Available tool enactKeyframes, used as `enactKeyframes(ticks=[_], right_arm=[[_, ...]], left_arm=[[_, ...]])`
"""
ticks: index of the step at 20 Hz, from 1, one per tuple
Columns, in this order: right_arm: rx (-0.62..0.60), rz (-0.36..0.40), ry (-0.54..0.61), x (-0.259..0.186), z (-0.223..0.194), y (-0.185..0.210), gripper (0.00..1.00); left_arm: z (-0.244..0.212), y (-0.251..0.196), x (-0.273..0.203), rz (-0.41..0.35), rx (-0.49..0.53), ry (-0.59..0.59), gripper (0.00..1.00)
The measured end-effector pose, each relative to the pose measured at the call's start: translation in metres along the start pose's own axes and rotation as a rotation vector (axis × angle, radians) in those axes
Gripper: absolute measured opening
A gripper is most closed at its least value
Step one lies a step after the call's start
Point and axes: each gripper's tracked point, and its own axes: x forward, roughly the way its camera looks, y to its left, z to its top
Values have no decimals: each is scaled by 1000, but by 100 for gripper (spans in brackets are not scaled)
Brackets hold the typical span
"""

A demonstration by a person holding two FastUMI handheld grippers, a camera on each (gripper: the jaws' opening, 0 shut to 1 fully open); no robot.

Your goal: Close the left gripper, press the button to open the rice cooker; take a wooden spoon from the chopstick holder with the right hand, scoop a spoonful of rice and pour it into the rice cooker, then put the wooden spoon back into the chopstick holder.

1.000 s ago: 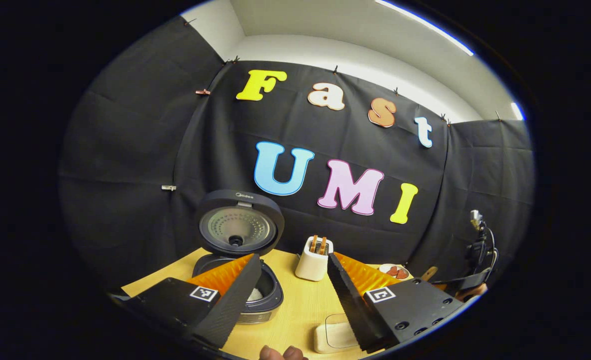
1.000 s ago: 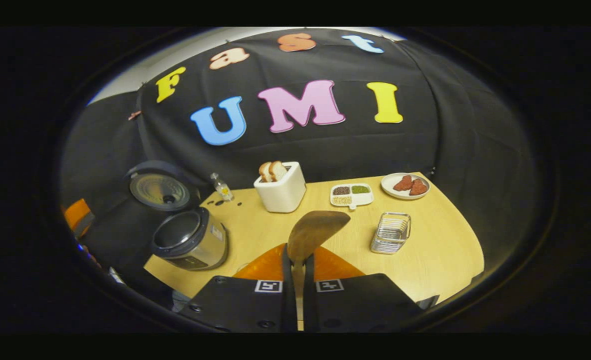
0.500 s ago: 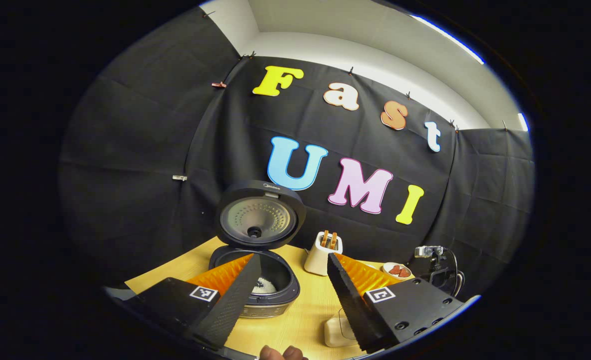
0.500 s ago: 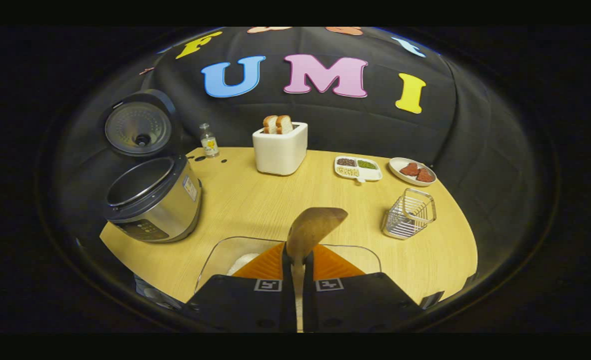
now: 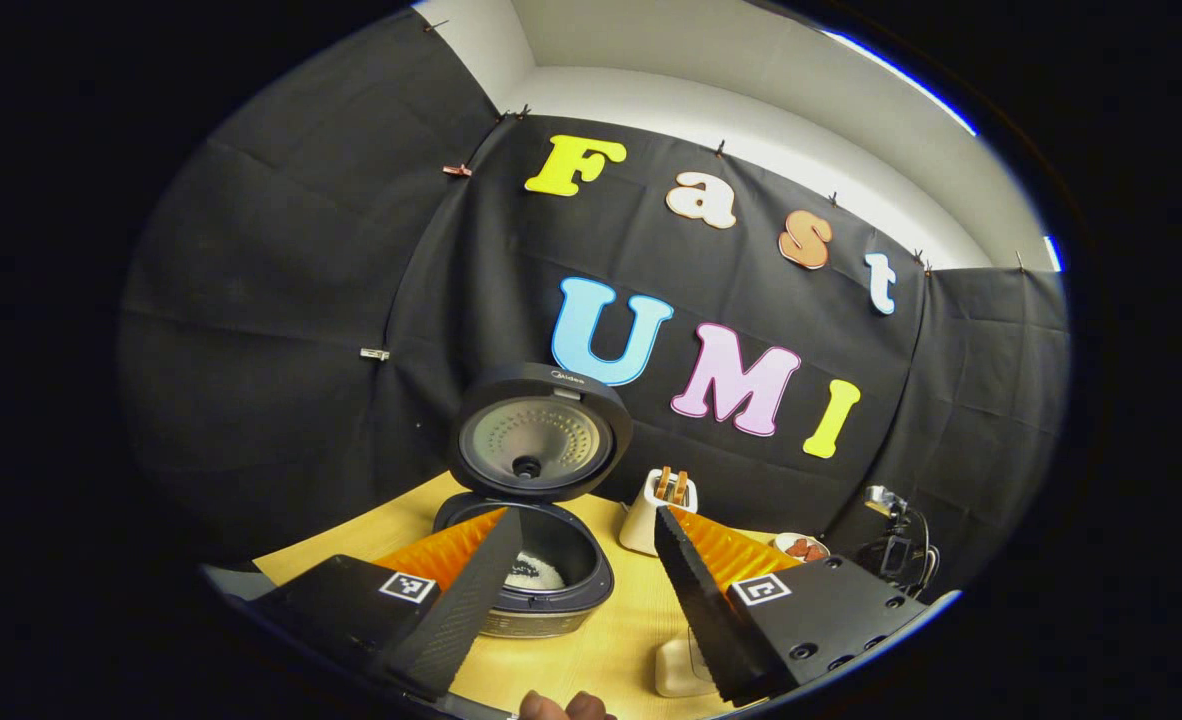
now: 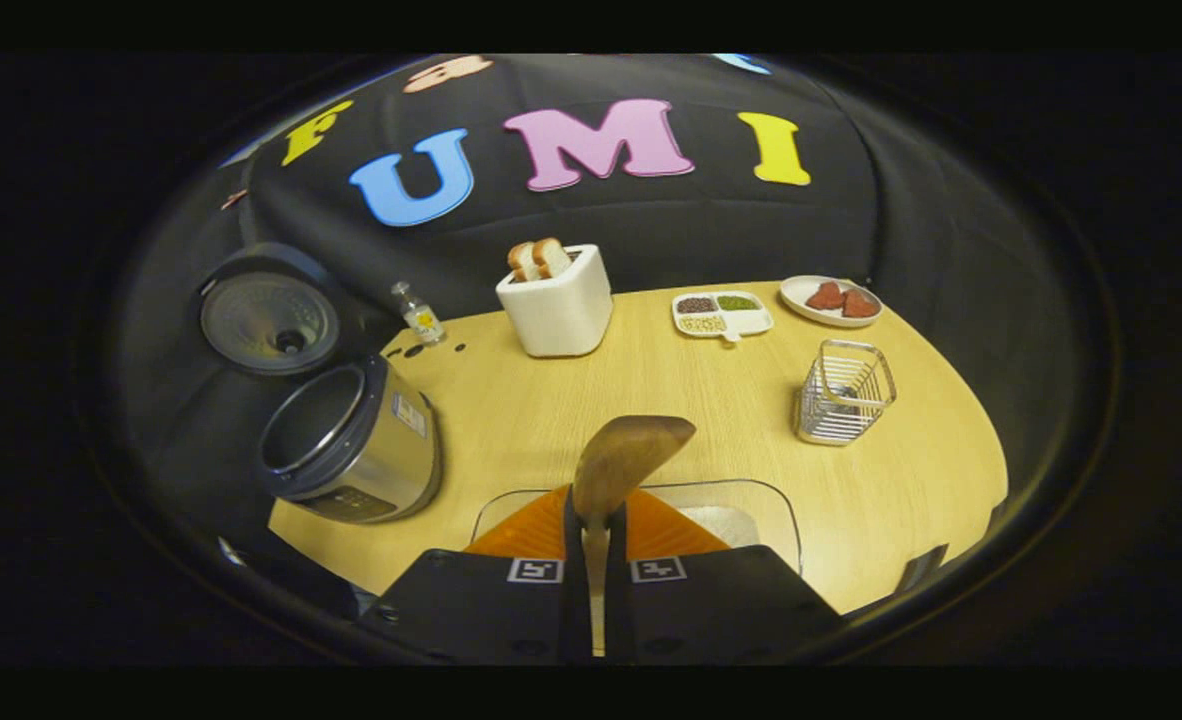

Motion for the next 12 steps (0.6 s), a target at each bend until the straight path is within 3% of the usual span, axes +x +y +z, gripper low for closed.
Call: enactKeyframes(ticks=[1,3,9,12], right_arm=[[36,8,-3,-3,4,-3,6],[110,26,-6,-10,8,-9,14],[320,126,-23,-33,19,-14,5],[409,184,-52,-48,36,-8,10]], left_arm=[[0,-1,0,-1,3,2,92],[0,-4,1,-3,4,5,92],[0,-10,3,-7,29,27,92],[2,-13,3,-9,37,31,92]])
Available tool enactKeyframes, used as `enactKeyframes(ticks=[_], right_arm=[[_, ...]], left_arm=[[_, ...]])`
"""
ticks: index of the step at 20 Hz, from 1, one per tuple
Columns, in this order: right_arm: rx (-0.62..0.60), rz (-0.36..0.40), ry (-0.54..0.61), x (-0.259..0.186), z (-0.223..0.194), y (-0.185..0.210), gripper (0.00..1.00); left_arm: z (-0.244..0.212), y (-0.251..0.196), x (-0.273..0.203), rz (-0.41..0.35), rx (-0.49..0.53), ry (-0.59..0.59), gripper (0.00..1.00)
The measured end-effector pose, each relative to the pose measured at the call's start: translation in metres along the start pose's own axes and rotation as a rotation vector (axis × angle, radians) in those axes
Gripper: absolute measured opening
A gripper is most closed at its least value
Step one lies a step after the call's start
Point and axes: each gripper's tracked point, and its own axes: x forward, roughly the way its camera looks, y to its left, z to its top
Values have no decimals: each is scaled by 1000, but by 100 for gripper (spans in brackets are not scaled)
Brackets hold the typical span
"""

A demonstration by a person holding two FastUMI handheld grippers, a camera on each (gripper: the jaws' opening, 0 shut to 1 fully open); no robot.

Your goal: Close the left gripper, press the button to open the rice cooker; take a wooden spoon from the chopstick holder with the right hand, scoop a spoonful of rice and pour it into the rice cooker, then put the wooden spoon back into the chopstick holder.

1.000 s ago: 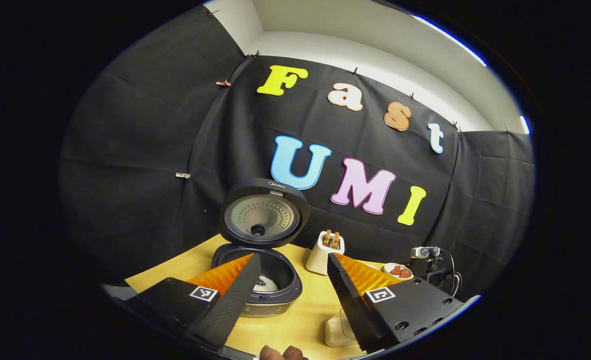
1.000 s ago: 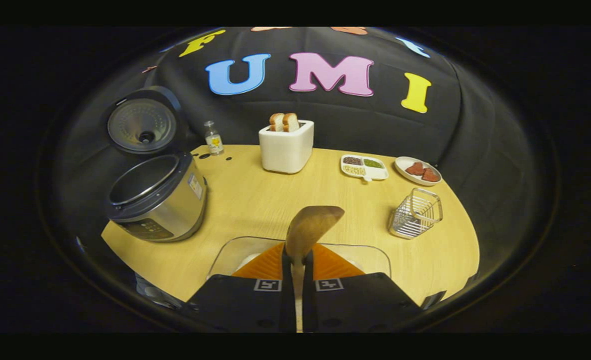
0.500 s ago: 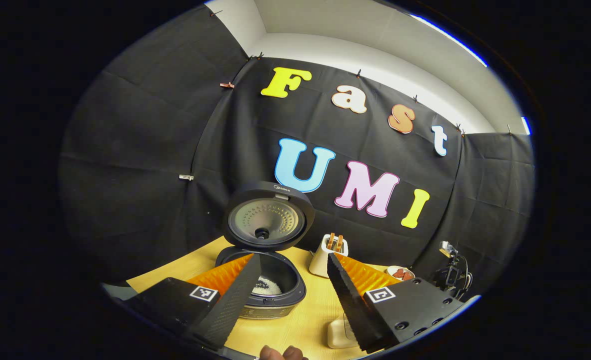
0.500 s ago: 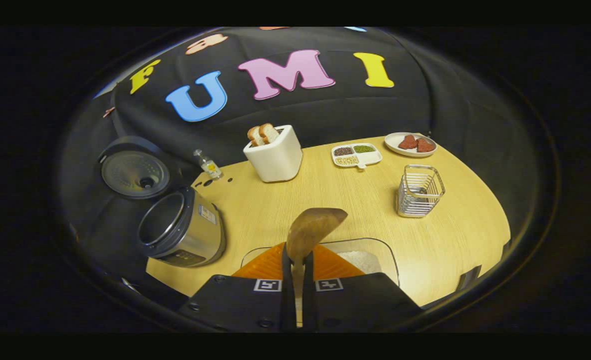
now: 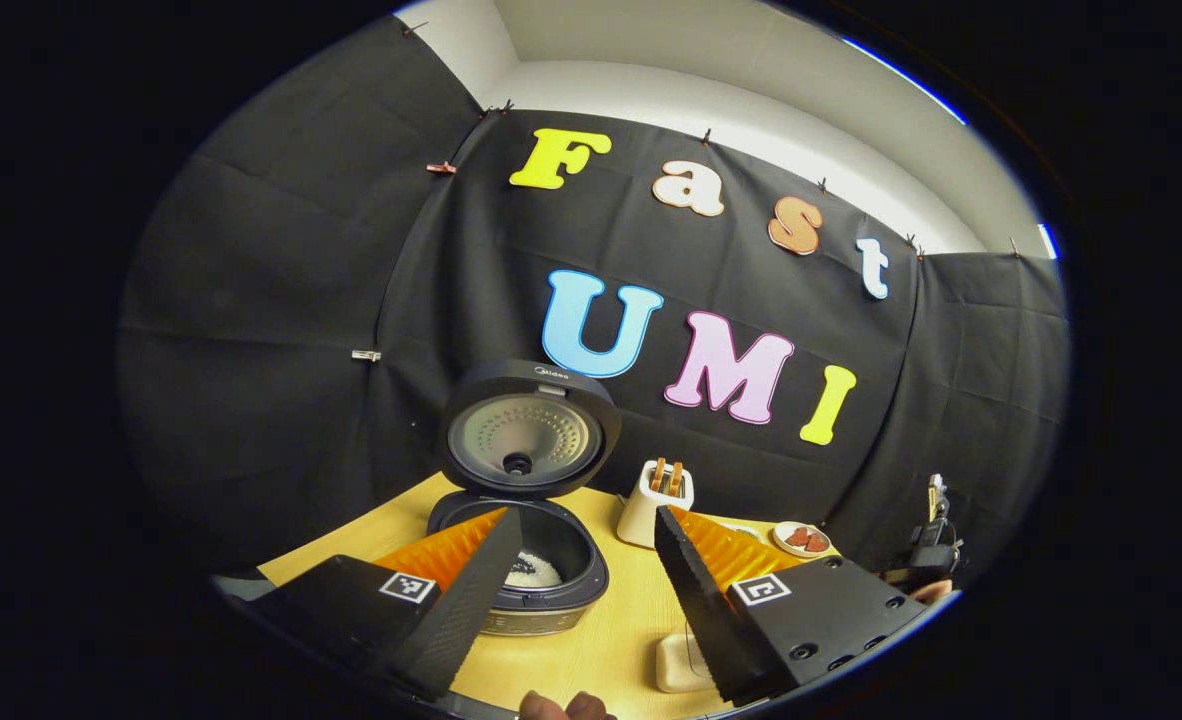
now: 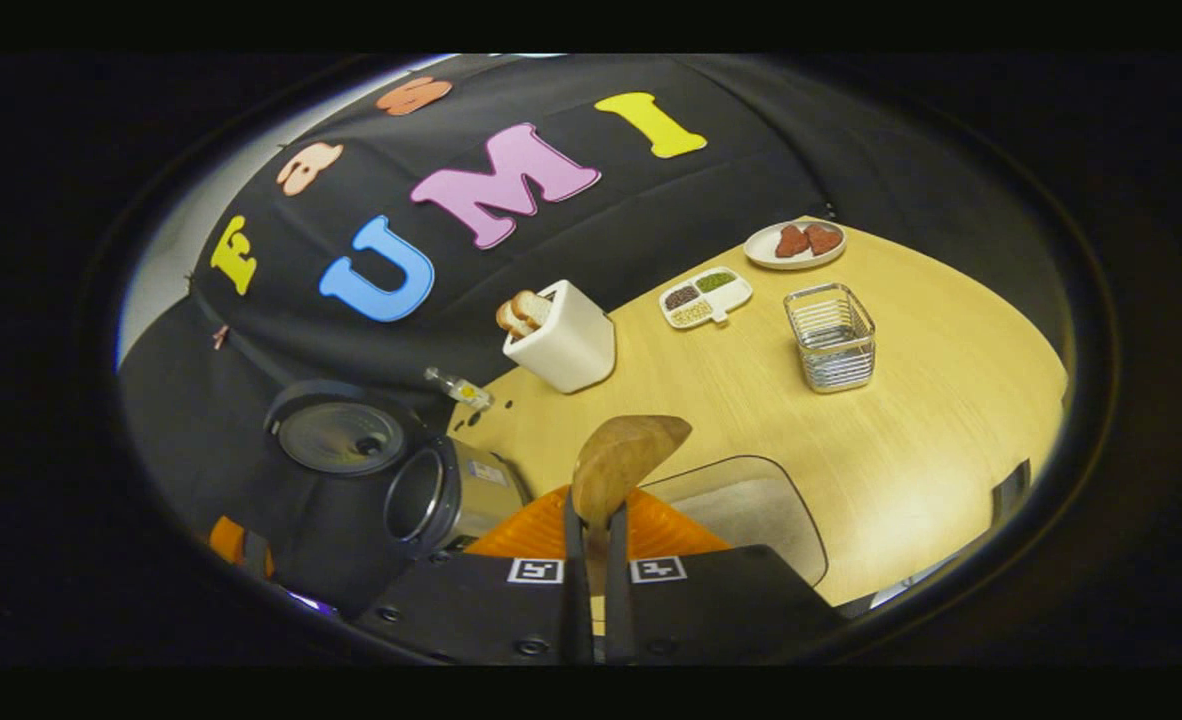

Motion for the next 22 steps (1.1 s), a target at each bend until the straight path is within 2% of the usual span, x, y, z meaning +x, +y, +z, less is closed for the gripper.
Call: enactKeyframes(ticks=[1,2,7,8,9,11,17,18,20,21,22], right_arm=[[14,17,-9,-3,7,6,5],[22,36,-21,-6,14,13,10],[67,133,-46,-7,36,67,10],[65,148,-44,-4,37,78,5],[64,160,-42,-3,37,88,10],[73,192,-32,5,35,112,10],[39,260,1,53,14,196,9],[25,269,8,61,7,209,5],[-21,277,21,81,-8,230,5],[-53,277,23,91,-14,239,10],[-81,272,28,100,-22,245,5]], left_arm=[[2,0,0,1,-1,0,92],[2,0,-1,2,-5,-2,92],[7,11,-9,26,-3,-11,92],[8,14,-12,32,-1,-14,92],[9,17,-14,38,1,-15,92],[11,24,-20,53,5,-23,92],[13,42,-33,90,-9,-42,92],[15,47,-35,97,-12,-46,92],[17,53,-41,111,-18,-53,92],[17,56,-43,118,-21,-56,92],[18,59,-44,124,-24,-58,92]])
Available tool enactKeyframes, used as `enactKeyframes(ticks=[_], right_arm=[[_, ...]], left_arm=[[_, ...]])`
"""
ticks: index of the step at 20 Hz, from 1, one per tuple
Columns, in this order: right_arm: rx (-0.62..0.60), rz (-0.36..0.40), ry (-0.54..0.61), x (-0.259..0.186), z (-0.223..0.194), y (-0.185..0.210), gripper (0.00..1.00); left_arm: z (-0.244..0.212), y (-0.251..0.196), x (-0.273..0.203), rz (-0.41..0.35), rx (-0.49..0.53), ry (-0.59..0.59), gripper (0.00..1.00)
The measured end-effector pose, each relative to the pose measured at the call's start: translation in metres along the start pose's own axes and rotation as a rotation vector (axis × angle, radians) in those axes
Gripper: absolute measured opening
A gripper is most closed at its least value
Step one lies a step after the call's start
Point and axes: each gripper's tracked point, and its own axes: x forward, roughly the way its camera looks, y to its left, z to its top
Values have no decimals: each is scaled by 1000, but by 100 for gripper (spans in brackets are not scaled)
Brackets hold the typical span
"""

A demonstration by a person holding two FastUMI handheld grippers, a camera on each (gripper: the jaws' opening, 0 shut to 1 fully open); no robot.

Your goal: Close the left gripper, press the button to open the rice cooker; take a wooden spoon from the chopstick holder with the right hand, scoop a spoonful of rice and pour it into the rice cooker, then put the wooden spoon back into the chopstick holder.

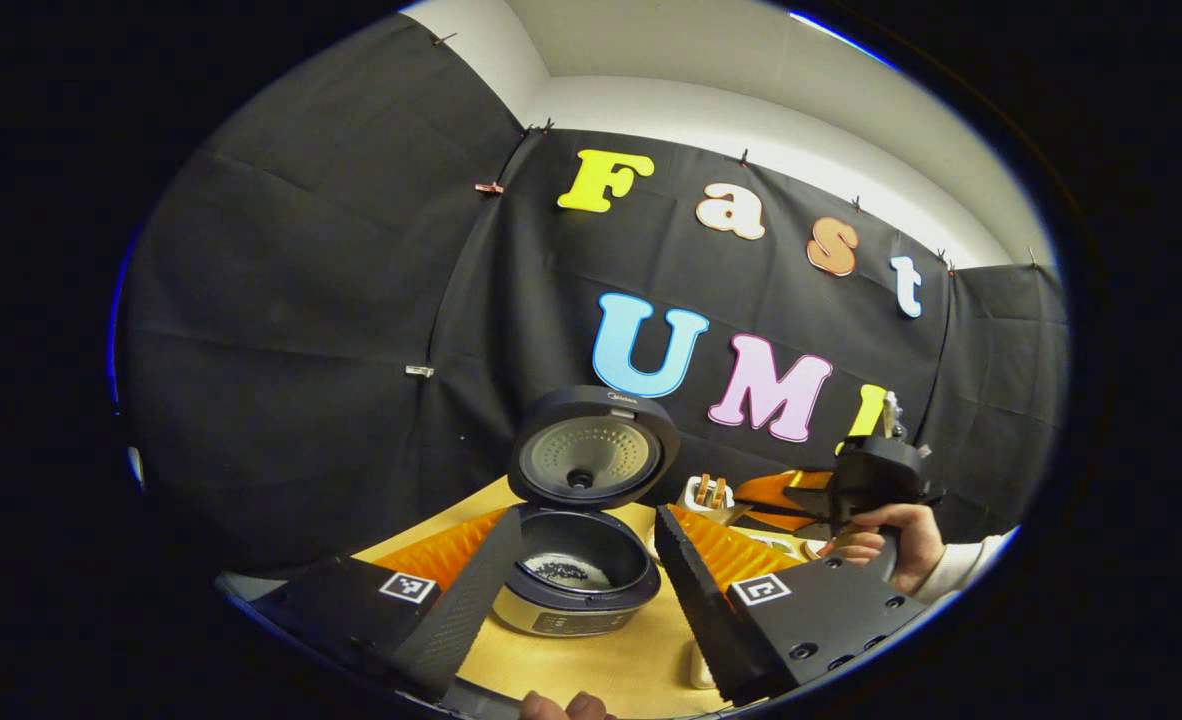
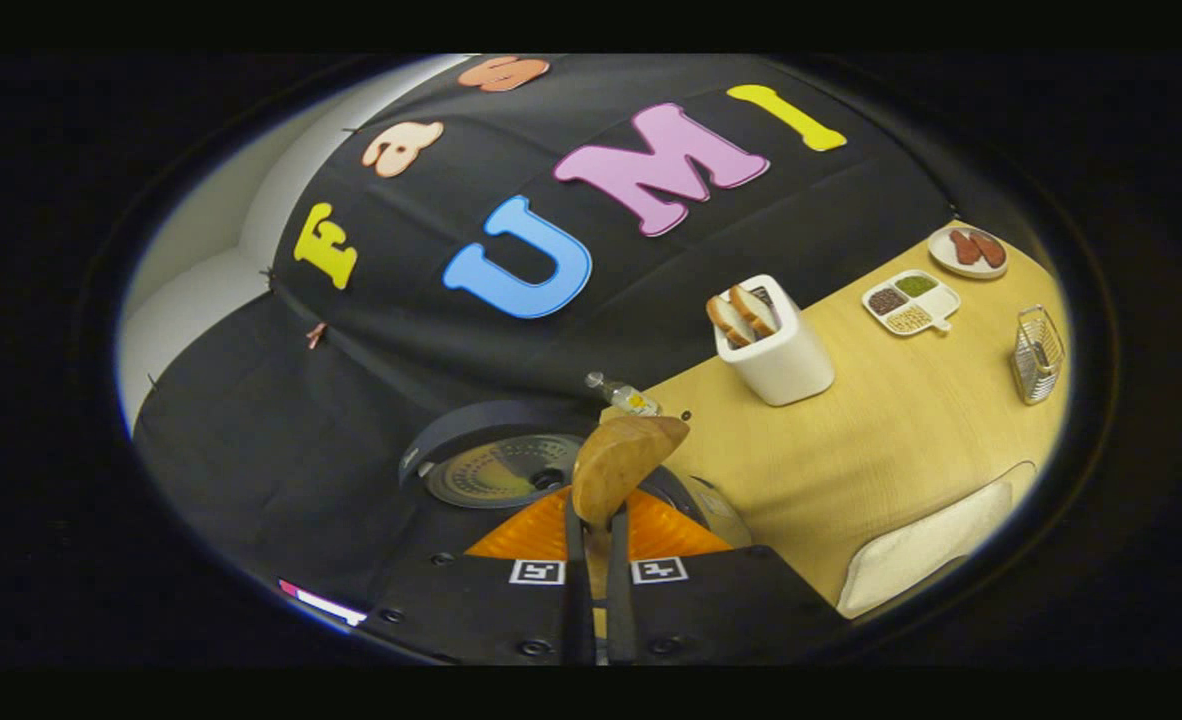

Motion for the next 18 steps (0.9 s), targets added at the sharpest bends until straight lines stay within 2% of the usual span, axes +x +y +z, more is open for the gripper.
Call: enactKeyframes(ticks=[2,3,5,8,11,12,13,14,15,16,17,18], right_arm=[[-30,-9,12,19,-12,9,5],[-47,-14,19,28,-17,13,10],[-118,-28,36,42,-27,15,9],[-280,-45,54,60,-42,23,9],[-477,-29,39,73,-46,45,9],[-520,-18,47,75,-52,52,5],[-550,-12,58,79,-59,55,10],[-590,-11,62,82,-65,55,10],[-635,-16,64,84,-69,54,5],[-673,-20,68,86,-73,50,10],[-706,-20,76,88,-79,49,5],[-740,-18,82,89,-85,48,5]], left_arm=[[2,6,-2,11,-4,-4,92],[3,9,-2,16,-4,-7,92],[4,12,-6,21,1,-12,92],[5,16,-7,25,-2,-17,92],[4,20,-7,32,-20,-15,92],[2,21,-5,34,-24,-14,92],[3,22,-5,36,-25,-14,92],[2,24,-6,38,-25,-15,92],[3,25,-7,39,-23,-18,92],[4,25,-7,41,-20,-19,92],[6,26,-7,43,-19,-20,92],[3,28,-9,45,-19,-20,92]])
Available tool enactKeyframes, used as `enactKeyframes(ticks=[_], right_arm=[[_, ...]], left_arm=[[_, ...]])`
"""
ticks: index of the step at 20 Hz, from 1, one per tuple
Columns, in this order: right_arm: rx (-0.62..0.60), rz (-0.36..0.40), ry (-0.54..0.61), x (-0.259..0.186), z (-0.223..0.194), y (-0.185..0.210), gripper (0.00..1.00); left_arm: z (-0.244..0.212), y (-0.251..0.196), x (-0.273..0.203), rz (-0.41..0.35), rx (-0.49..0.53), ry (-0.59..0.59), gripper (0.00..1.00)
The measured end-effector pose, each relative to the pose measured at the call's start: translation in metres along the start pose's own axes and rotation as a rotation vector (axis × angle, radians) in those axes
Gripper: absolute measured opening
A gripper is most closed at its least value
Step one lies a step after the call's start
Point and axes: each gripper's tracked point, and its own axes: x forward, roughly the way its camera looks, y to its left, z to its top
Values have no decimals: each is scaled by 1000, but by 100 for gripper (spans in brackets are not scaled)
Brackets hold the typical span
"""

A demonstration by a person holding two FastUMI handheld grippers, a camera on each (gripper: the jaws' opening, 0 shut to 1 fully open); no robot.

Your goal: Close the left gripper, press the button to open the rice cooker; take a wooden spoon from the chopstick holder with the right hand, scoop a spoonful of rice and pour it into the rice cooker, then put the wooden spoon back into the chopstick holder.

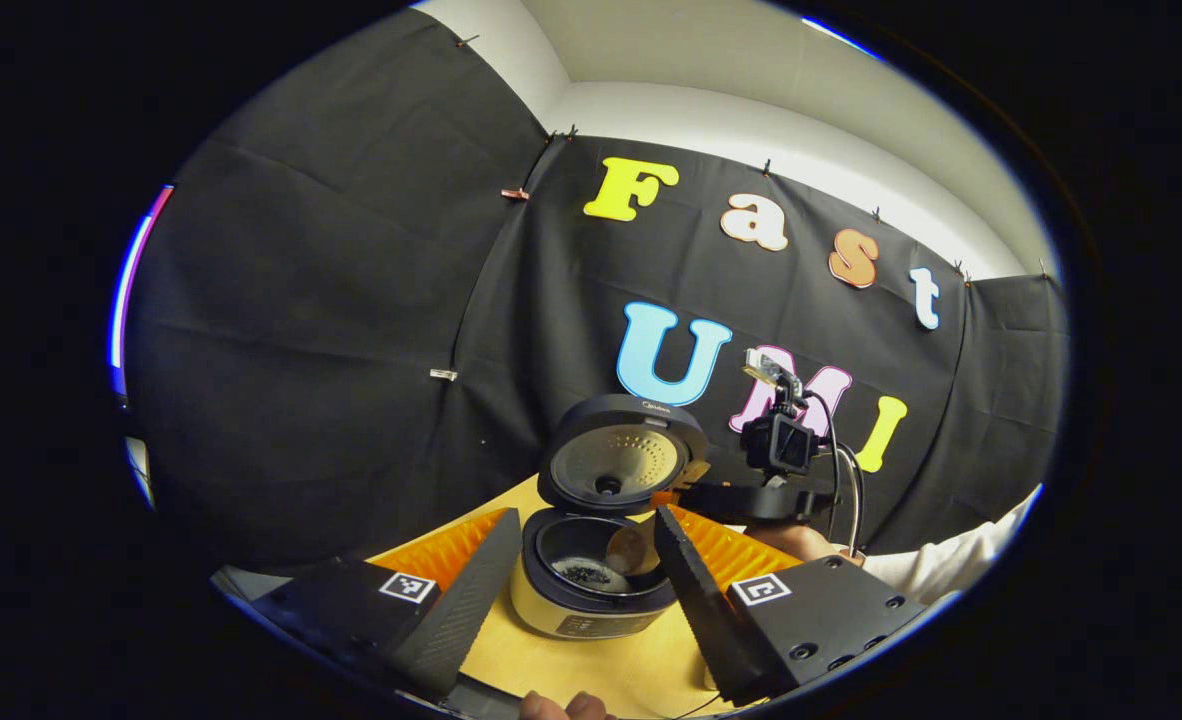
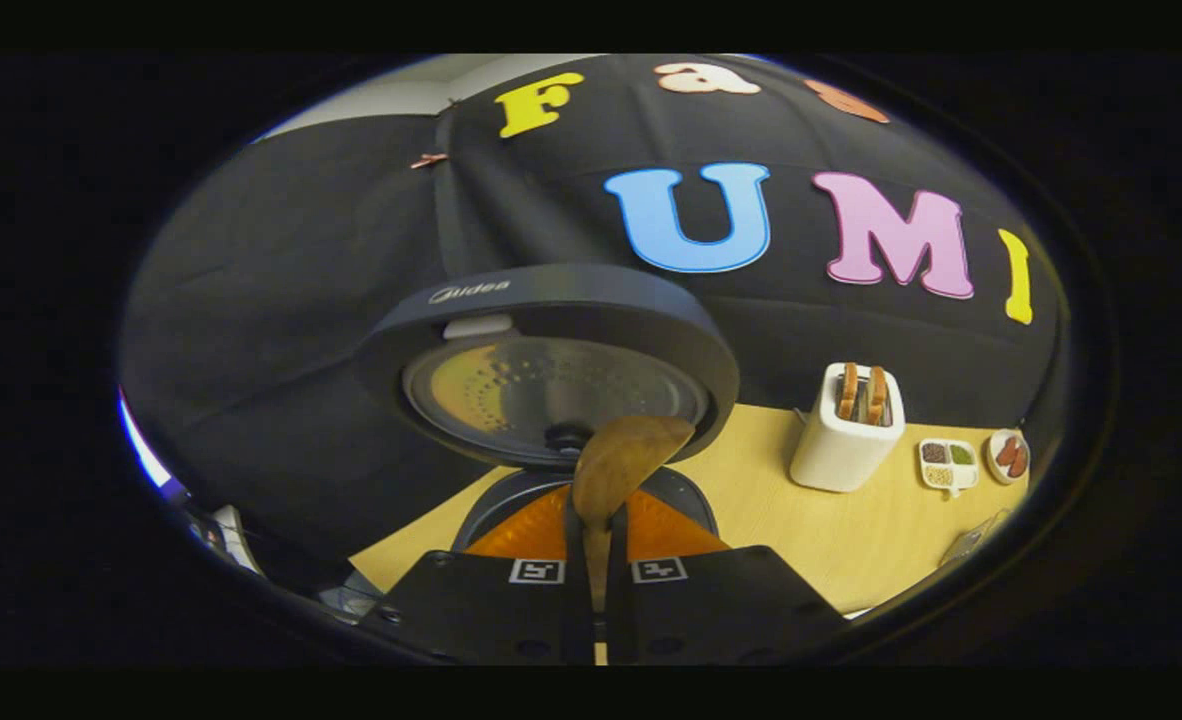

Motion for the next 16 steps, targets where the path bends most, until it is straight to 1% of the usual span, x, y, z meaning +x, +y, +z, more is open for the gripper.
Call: enactKeyframes(ticks=[4,5,6,7,8,9,10,11,12,13,14,15,16], right_arm=[[-150,-3,-3,0,-10,10,5],[-189,-2,-10,-1,-10,12,10],[-231,2,-16,0,-10,16,5],[-267,7,-14,1,-13,20,10],[-299,12,-10,3,-17,22,5],[-335,14,-14,3,-19,24,5],[-387,8,-27,2,-19,25,9],[-441,-2,-39,2,-18,26,10],[-484,-5,-48,2,-19,27,14],[-524,-4,-56,2,-21,29,9],[-539,-4,-55,1,-24,30,5],[-551,-7,-54,1,-26,29,5],[-560,-8,-52,1,-26,29,10]], left_arm=[[-1,2,1,8,-13,3,92],[0,2,2,9,-13,2,92],[-1,3,1,10,-13,1,92],[-1,2,2,10,-10,1,92],[0,1,2,10,-8,2,92],[1,1,2,11,-7,2,92],[1,1,1,12,-5,1,92],[1,1,1,13,-4,0,92],[1,1,1,13,-3,1,92],[1,0,1,12,-2,2,92],[1,0,0,13,0,2,92],[2,-1,0,13,1,2,92],[1,-1,-1,13,0,3,92]])
